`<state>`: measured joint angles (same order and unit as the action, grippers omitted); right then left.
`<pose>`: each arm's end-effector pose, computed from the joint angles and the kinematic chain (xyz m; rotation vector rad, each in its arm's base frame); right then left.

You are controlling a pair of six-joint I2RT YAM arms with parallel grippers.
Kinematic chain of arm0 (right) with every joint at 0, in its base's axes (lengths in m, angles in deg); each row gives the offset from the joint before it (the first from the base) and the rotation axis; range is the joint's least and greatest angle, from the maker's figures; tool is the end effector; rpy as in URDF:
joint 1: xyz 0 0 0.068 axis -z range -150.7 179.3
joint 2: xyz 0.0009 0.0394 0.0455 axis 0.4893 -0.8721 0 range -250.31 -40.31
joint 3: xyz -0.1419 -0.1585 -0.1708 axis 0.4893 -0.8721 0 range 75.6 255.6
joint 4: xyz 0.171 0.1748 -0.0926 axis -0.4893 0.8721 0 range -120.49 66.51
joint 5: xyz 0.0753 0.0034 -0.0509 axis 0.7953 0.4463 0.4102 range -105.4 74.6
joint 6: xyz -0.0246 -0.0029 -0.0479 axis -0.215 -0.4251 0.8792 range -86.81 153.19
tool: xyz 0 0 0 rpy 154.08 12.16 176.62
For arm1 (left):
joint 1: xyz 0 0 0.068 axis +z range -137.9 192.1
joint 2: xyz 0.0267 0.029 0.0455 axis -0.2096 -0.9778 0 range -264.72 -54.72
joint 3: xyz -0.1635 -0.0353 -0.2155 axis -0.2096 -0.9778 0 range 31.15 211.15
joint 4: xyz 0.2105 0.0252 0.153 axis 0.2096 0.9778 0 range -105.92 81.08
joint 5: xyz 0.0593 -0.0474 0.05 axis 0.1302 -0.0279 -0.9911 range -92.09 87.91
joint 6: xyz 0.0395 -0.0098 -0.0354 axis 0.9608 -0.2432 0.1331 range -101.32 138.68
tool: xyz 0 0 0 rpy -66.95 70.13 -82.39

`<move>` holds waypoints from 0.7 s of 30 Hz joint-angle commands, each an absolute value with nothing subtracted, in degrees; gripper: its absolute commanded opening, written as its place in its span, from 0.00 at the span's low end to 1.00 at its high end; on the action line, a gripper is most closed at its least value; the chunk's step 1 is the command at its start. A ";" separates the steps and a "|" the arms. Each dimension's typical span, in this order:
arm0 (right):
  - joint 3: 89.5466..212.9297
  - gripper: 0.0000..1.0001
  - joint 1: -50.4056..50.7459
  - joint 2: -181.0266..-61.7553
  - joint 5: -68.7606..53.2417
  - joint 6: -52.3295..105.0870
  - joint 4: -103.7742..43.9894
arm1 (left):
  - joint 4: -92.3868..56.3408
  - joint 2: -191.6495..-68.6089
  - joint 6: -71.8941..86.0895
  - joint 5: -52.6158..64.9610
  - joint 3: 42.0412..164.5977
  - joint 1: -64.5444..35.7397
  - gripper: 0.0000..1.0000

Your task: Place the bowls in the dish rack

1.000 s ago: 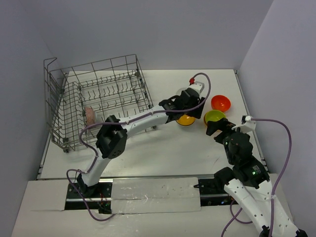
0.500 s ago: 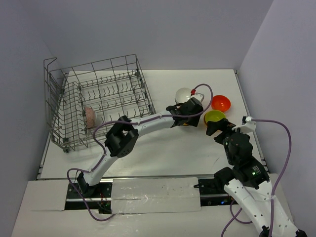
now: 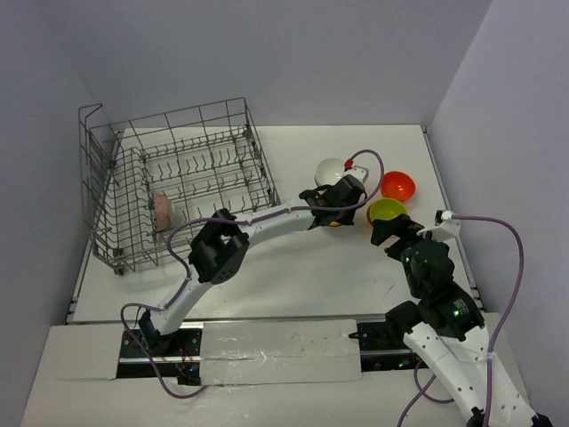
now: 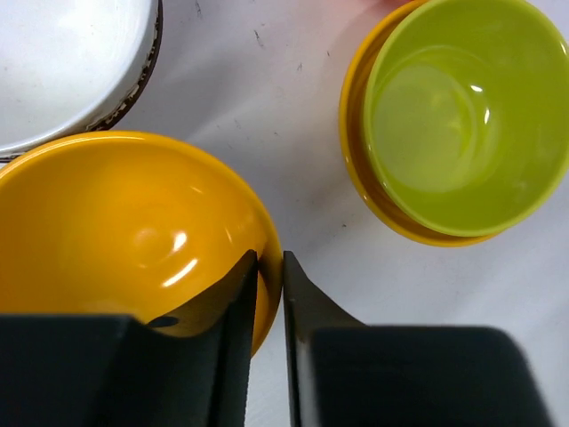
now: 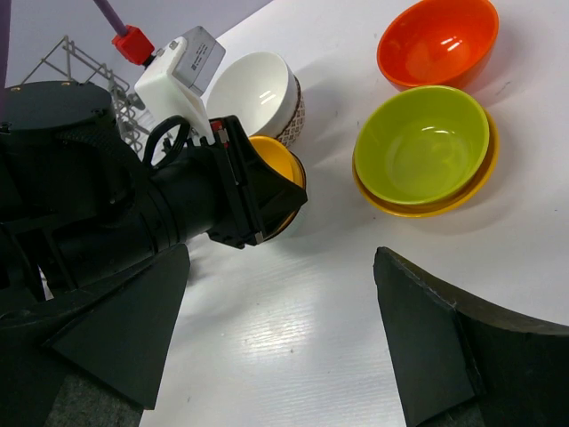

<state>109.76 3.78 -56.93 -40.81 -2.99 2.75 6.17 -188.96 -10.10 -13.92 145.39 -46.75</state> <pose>0.0832 0.0229 0.2913 0.4749 1.7693 0.3521 0.2834 -0.4547 0.2023 0.5045 2.2947 -0.5463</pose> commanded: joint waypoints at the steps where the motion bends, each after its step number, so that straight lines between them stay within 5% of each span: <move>1: 109.44 0.91 3.46 -56.31 -41.59 -3.46 1.24 | 5.35 -188.23 -10.15 -14.48 147.43 -46.97 0.19; 10: 109.27 0.91 3.46 -56.31 -41.06 -3.28 1.15 | 5.26 -183.40 -8.57 -13.52 146.55 -46.97 0.00; 21: 110.58 0.91 3.37 -55.25 -40.63 -1.26 0.37 | 5.97 -174.26 -8.39 -9.66 145.59 -46.97 0.00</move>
